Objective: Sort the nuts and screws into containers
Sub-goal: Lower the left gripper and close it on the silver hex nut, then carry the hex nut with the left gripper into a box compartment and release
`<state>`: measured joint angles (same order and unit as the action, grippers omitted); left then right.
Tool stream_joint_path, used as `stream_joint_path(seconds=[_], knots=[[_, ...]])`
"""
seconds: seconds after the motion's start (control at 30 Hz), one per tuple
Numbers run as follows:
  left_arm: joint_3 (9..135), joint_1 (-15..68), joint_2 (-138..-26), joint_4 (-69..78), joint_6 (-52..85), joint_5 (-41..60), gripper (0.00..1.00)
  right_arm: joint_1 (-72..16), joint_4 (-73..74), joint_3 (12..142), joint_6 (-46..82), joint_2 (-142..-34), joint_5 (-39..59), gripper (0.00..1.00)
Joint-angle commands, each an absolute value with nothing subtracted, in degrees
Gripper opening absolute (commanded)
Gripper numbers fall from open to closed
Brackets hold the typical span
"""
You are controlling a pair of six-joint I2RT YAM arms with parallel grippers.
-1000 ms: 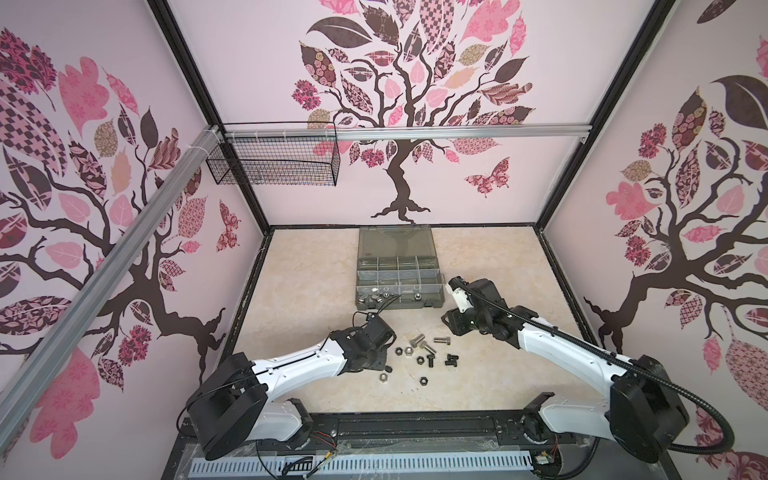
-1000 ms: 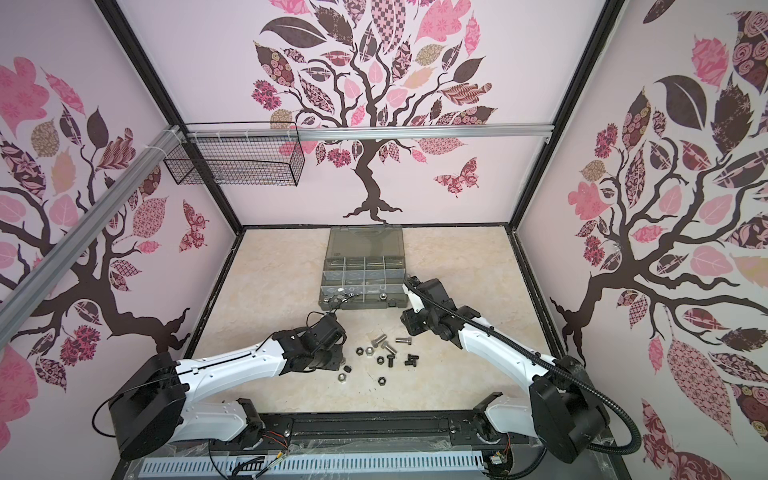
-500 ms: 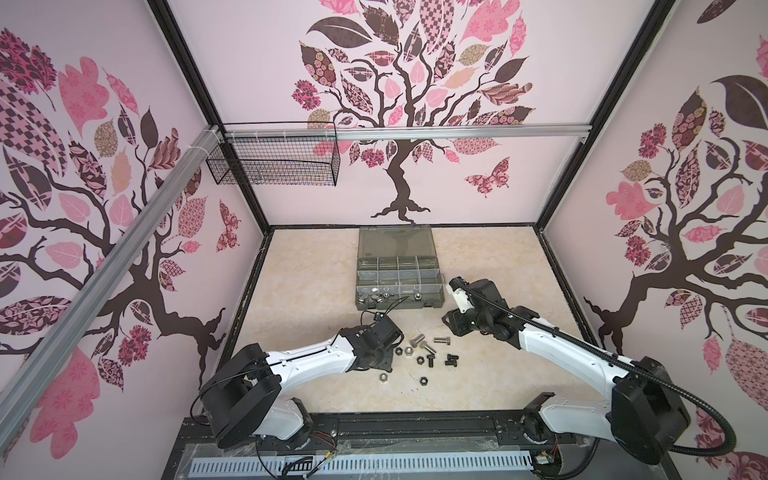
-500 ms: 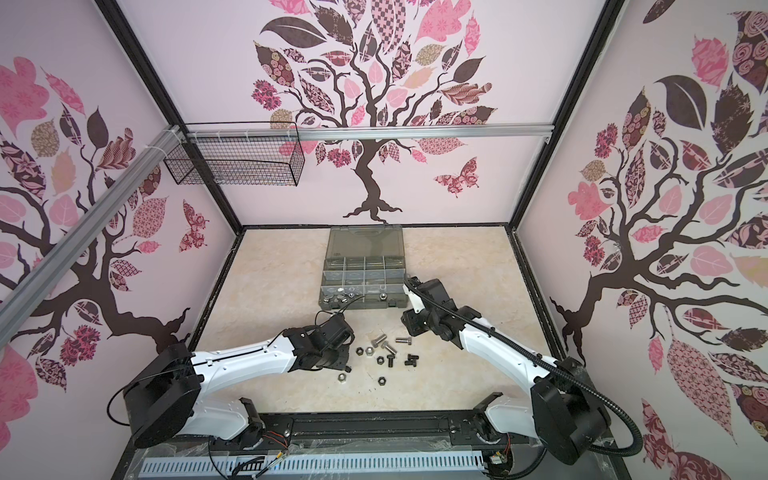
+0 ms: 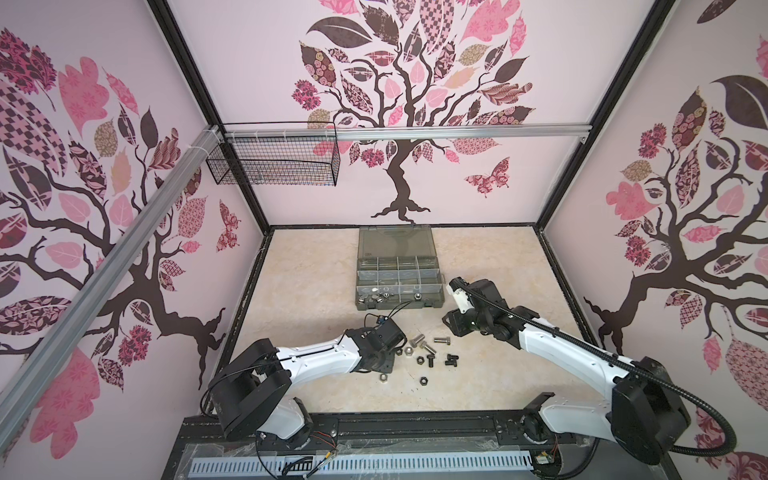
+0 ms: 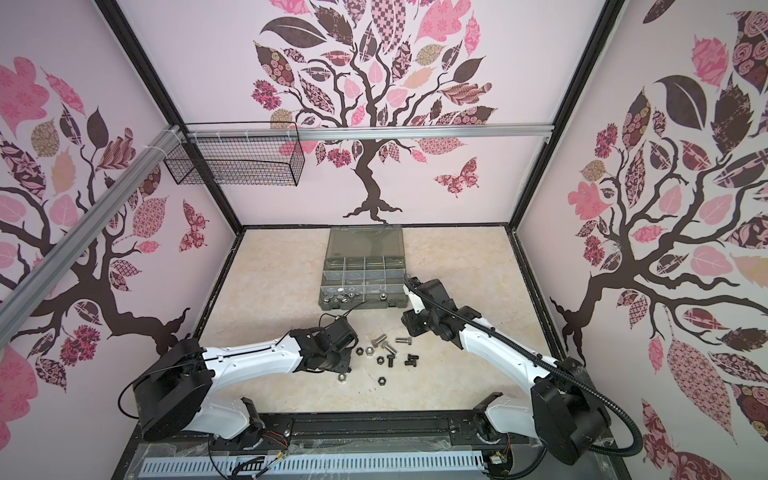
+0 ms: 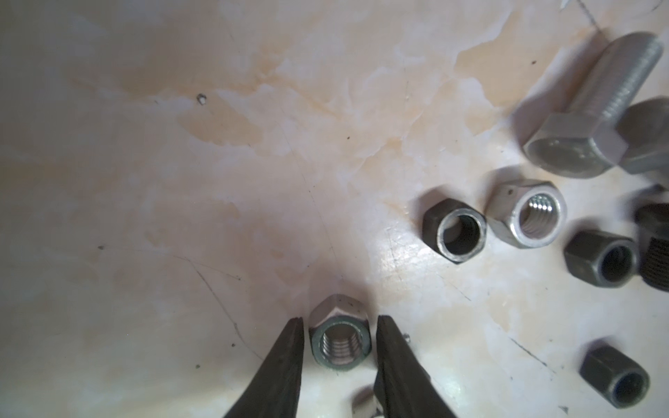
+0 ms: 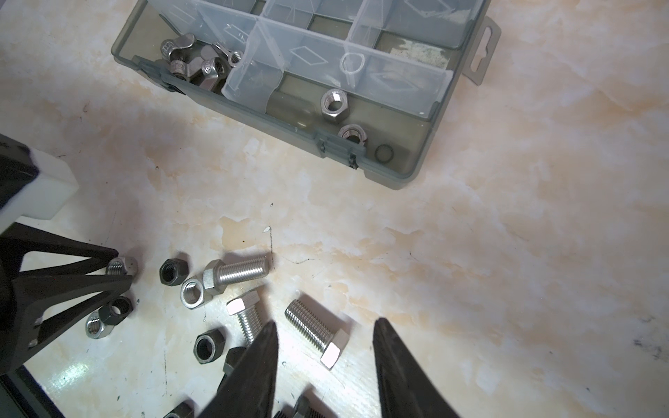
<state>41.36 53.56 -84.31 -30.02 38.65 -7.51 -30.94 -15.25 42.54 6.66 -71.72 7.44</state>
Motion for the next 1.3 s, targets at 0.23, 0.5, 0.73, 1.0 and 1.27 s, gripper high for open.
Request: stream_joint_path(seconds=[0.23,0.5,0.73,1.0,1.27], knots=[[43.07,53.73,-86.83,-28.84,38.06,-8.54,0.26,-30.67,-16.34,42.36,6.6,-69.24,6.68,0.46],[48.89,53.55,-84.64,-29.89,35.11,-9.57,0.22,-30.63,-17.03,42.74,6.59,-68.47,6.02,0.46],[64.26,47.64,-88.92,-29.85,26.39,-6.96,0.22,-30.68,-19.25,43.65,8.9,-66.39,4.96,0.46],[85.62,42.4,-106.19,-34.15,19.21,-4.48,0.22,-30.68,-19.8,40.85,10.33,-60.82,5.23,0.46],[95.32,41.6,-116.61,-34.69,18.46,-3.19,0.25,-30.68,-20.75,39.71,10.44,-58.37,4.84,0.46]])
